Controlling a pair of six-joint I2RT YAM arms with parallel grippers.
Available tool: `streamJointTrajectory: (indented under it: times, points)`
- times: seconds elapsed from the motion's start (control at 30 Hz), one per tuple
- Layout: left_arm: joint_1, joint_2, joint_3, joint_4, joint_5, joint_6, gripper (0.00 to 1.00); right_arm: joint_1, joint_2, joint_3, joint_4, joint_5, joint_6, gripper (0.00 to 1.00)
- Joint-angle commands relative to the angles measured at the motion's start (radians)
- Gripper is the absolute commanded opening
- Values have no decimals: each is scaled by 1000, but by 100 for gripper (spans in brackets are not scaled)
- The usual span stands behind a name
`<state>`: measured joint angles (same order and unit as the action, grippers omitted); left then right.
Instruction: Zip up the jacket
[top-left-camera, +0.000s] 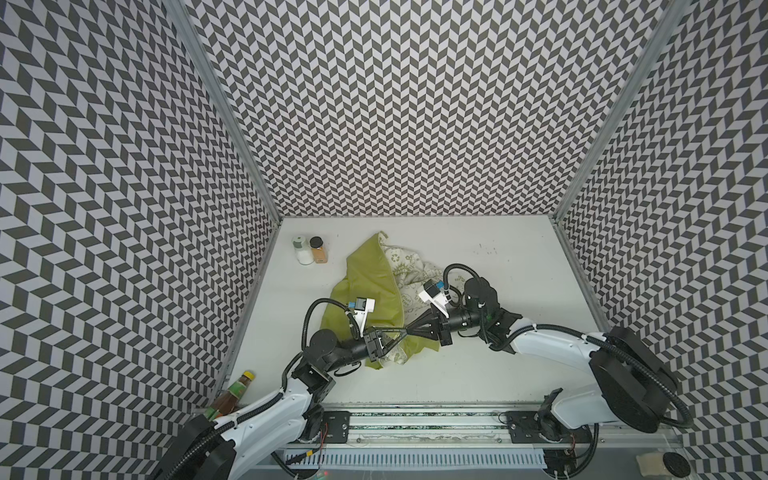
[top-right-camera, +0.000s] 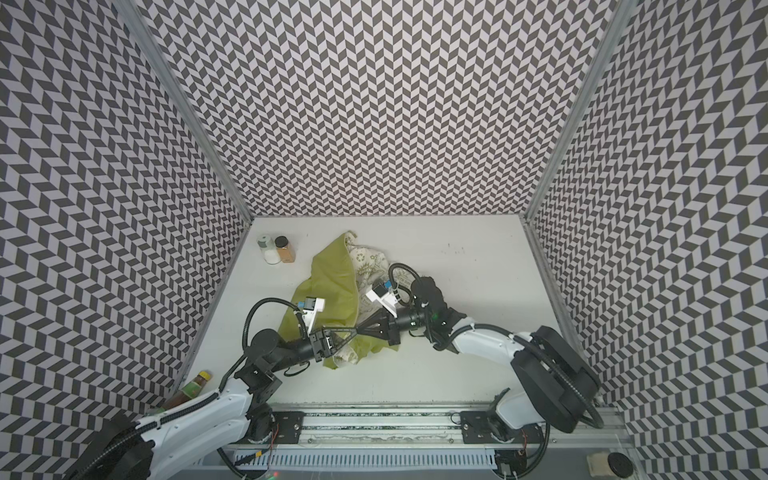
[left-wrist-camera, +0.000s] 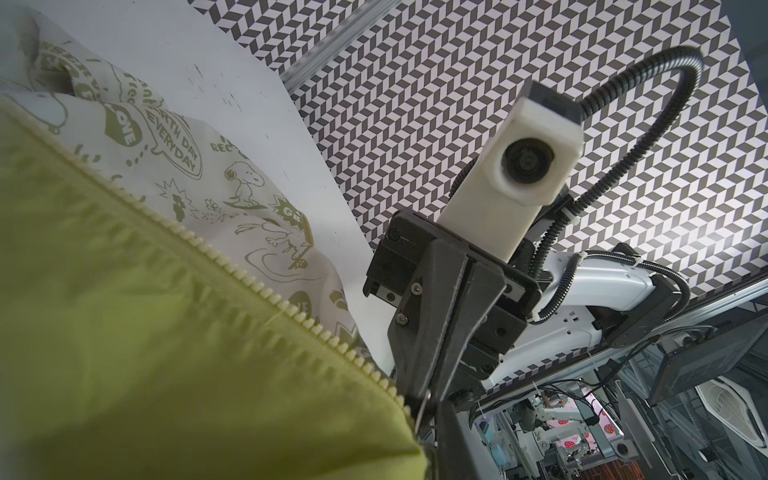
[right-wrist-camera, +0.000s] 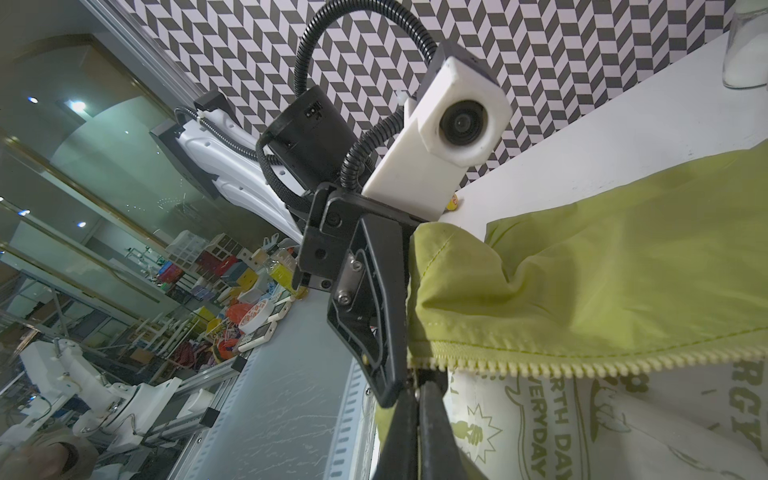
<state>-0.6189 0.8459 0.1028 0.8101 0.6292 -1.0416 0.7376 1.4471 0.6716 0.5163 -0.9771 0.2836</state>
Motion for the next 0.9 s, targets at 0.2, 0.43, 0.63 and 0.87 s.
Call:
streamJointTrajectory:
  times: [0.2, 0.43, 0.63, 0.87]
  points:
    - [1, -66, -11, -31, -18, -10, 36, 13, 0, 19, 28, 129, 38, 0]
    - [24, -104, -21, -79, -26, -19, 43, 11, -5, 10, 43, 161, 63, 0]
    - [55, -161, -42, -126, -43, -41, 49, 9, -13, -2, 50, 176, 66, 0]
    - [78, -214, -32, -206, -72, -35, 46, 9, -19, -9, 46, 187, 70, 0]
